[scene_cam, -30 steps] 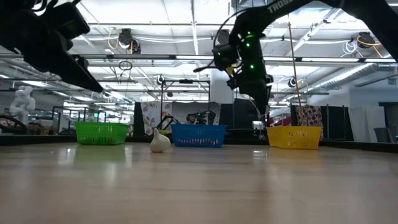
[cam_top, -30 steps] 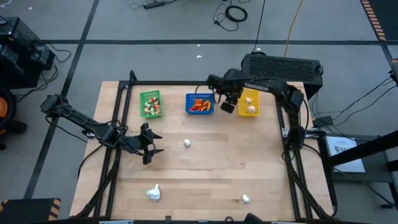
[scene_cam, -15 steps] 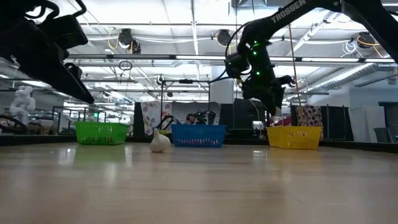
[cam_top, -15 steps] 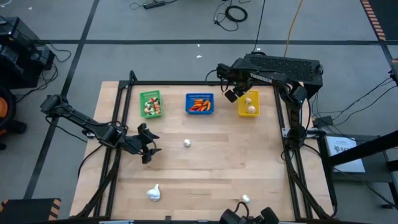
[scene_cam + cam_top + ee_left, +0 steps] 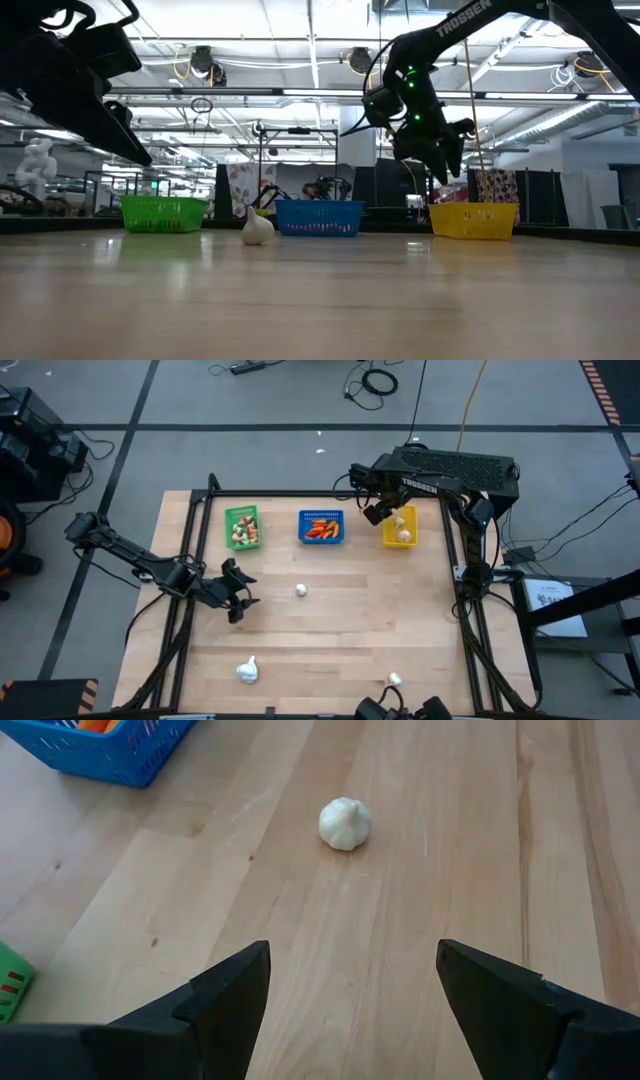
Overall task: Sort produce into baskets
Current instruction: Put the garlic into the yellow bin
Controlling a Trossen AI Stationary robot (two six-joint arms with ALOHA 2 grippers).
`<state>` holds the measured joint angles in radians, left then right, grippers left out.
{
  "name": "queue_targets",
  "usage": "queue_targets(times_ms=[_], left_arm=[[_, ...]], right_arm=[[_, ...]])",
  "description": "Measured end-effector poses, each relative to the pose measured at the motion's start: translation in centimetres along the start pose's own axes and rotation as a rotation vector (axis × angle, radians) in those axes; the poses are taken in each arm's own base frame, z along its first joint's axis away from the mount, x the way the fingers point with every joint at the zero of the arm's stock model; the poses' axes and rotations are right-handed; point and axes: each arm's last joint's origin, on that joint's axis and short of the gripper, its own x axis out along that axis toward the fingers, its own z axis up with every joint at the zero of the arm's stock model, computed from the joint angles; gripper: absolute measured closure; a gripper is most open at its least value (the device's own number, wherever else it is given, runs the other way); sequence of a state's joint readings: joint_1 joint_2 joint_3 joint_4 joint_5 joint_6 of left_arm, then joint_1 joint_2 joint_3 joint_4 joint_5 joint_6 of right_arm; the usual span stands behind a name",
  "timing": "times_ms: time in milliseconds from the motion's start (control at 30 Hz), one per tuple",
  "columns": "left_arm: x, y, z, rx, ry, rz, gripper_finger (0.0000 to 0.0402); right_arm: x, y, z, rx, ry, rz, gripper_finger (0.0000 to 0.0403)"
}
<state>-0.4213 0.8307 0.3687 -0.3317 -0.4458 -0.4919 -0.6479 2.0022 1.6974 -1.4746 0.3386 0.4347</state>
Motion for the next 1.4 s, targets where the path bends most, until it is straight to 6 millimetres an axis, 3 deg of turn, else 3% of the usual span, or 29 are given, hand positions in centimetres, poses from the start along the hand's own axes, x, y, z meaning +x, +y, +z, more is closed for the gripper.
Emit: queue_targets(times_ms=[367,500,667,867,1033,1267,1400], left_arm=[[0.0,0.0,0.0,0.007,0.0,0.0,0.0107],[0.0,0.0,0.0,0.028,0.0,0.0,0.0107],[0.0,0.0,0.0,0.052,-0.001,0.0,0.0107],[0.0,-0.2,0.0,0.036,0.012,-0.044,0.0107],[-0.7,-2.3,0.5,0.019,0.003,-0.37,0.0107],[-3.1,-5.6,-0.1,0.071,-0.049,-0.665,0.0107],[-4.2,-6.6,-1.3,0.0,0.032,-0.716,0.0107]], right_arm=[[-0.2,0.7,0.2,-0.034,-0.036,0.034,0.0175],[-0.9,2.9,-0.3,-0.101,-0.08,0.109,0.0175],[-2.4,6.8,-2.4,-0.208,-0.119,0.168,0.0175],[-4.8,13.5,-6.9,-0.361,-0.273,0.231,0.0174],[-7.4,19.8,-12.6,-0.542,-0.482,0.366,0.0174],[-11.2,27.1,-21.3,-0.908,-0.91,0.621,0.0174],[-11.6,30.9,-25.4,-1.164,-1.189,0.667,0.0174]])
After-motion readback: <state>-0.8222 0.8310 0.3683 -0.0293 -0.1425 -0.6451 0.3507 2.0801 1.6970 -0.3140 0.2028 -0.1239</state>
